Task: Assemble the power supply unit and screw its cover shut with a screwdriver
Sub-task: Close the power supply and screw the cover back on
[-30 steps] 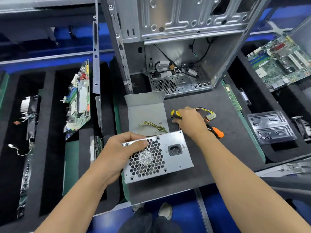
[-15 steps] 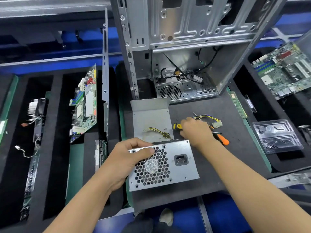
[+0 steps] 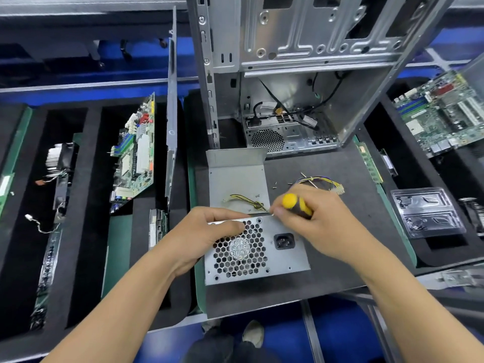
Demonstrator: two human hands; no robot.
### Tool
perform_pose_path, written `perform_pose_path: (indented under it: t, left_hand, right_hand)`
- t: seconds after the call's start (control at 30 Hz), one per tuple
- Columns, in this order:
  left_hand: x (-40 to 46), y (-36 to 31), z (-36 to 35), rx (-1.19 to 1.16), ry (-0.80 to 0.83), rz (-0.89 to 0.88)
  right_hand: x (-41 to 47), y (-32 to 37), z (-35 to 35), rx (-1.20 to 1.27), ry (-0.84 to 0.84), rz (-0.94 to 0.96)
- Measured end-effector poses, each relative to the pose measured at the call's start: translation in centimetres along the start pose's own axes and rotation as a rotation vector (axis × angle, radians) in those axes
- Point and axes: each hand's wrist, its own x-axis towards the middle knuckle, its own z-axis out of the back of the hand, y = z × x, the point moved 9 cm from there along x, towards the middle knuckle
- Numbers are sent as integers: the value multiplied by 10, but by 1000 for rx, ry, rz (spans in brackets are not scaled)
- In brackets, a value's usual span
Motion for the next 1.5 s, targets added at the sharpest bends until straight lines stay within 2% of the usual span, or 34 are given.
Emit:
perform_pose_path:
  t: [0.07,0.17,0.4,0.9,1.17,1.5]
  left_hand:
    - [1,-1,0,19,6,-5]
    - [2,-2,0,10,-3,-15]
    - [1,-1,1,-2,-27,-25]
    - [1,-2,3,5,-77,-23]
    - [-1,0,3,9,-89,-8]
    - [-1,-1,3,-8,-92,-23]
  right_hand:
    - [0,11,-8,-123,56,81]
    - [4,11,-18,-178,118,87]
    - [13,7,-23,-251,78,74]
    - [11,13,-24,-261,81,55]
    - [9,14,-27,-319,148,2]
    - [9,18,-23,-285,81,-92]
